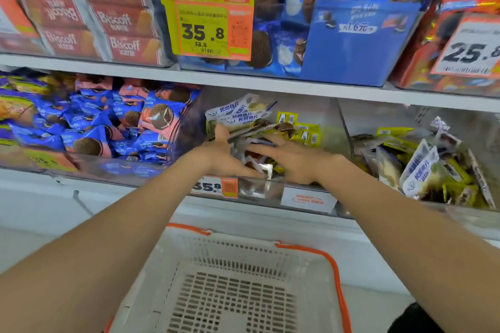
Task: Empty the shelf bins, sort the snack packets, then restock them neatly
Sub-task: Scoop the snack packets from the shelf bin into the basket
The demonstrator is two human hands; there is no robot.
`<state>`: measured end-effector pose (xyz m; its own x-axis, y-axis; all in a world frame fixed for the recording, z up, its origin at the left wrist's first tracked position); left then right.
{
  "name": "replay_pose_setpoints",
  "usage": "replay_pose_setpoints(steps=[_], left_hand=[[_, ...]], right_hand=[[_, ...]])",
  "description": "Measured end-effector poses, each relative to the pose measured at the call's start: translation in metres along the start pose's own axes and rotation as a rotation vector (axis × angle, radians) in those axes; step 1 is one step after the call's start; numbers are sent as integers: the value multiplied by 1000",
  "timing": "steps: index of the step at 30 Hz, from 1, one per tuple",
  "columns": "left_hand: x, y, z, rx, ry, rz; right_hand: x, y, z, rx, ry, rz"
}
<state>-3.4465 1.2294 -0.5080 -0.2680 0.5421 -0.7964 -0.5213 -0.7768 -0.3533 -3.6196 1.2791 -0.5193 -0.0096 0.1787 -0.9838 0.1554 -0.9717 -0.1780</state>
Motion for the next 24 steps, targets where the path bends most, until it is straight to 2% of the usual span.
replay_pose_setpoints(steps=[2, 5, 8, 12, 15, 19, 21, 24], left_hand=[[3, 9, -2, -27, 34, -3], [2, 8, 5, -25, 140, 152], [1, 0, 15, 15, 98, 239], [-3, -20, 22, 84, 0, 348], [-8, -42, 24, 175, 10, 533], [-2, -65, 18, 468, 104, 655], [0, -76, 14, 584, 77, 712], [-7, -91, 13, 633, -42, 864]], right_hand=[[2, 8, -10, -49, -30, 31], [-6, 7, -19, -73, -25, 104], [-13, -1, -22, -70, 16, 209], [-27, -10, -29, -9, 49, 266], [-40, -22, -33, 30, 96, 377], [-44, -43, -32, 121, 163, 510], [-49, -56, -30, 172, 184, 594], [-62, -76, -28, 225, 250, 710]])
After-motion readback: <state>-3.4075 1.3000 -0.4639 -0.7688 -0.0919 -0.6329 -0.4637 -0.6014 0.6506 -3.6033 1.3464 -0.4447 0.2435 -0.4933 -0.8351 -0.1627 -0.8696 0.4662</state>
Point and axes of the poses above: each hand's wrist, its own y-axis towards the middle knuckle, its own x-axis out of the palm, z = x × y, the point moved 6 cm from there along y, towards the middle knuckle, and after that the axes turned 8 degrees about x, right-handed, at the moved point
